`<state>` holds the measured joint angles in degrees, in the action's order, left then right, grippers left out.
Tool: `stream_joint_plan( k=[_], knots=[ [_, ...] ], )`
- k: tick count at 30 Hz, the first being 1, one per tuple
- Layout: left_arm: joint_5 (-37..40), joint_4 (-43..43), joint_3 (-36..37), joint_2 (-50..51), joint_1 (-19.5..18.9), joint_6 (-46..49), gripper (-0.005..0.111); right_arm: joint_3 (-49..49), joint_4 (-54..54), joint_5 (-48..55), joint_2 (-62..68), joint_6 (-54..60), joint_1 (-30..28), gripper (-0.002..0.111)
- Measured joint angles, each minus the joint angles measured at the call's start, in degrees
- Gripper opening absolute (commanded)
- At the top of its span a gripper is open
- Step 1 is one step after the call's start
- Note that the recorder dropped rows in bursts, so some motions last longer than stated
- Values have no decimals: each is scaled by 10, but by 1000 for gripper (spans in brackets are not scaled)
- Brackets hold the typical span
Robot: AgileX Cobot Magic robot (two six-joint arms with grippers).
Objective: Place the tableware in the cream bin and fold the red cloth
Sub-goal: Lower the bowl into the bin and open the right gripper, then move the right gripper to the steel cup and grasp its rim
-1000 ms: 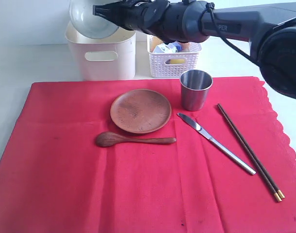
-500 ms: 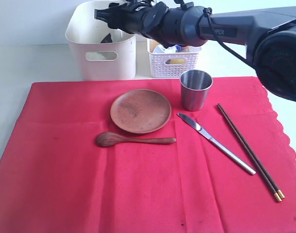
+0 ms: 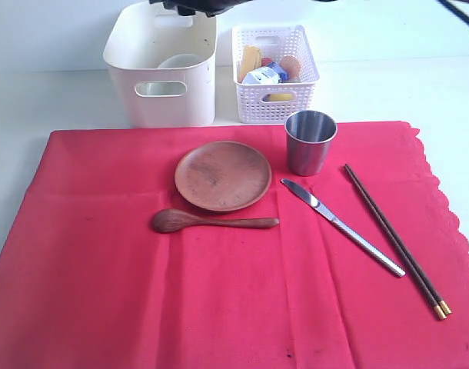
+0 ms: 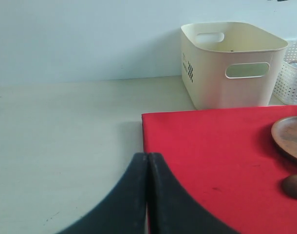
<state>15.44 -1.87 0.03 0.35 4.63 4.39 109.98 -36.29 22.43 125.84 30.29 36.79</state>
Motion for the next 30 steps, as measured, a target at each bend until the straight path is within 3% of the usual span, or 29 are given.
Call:
stream_joint_plan(
  k=[7, 11, 21, 30],
  knots=[
    [0, 0, 0, 0, 0, 0, 1, 0, 202, 191, -68, -78, -10, 0],
    [0, 0, 0, 0, 0, 0, 1, 0, 275, 290, -107, -101, -12, 0],
    [0, 0, 0, 0, 0, 0, 1, -1, 283, 437, -164, -103, -65, 0],
    [0, 0, 0, 0, 0, 0, 1, -117, 297, 468, -114, -100, -135, 4]
  ],
)
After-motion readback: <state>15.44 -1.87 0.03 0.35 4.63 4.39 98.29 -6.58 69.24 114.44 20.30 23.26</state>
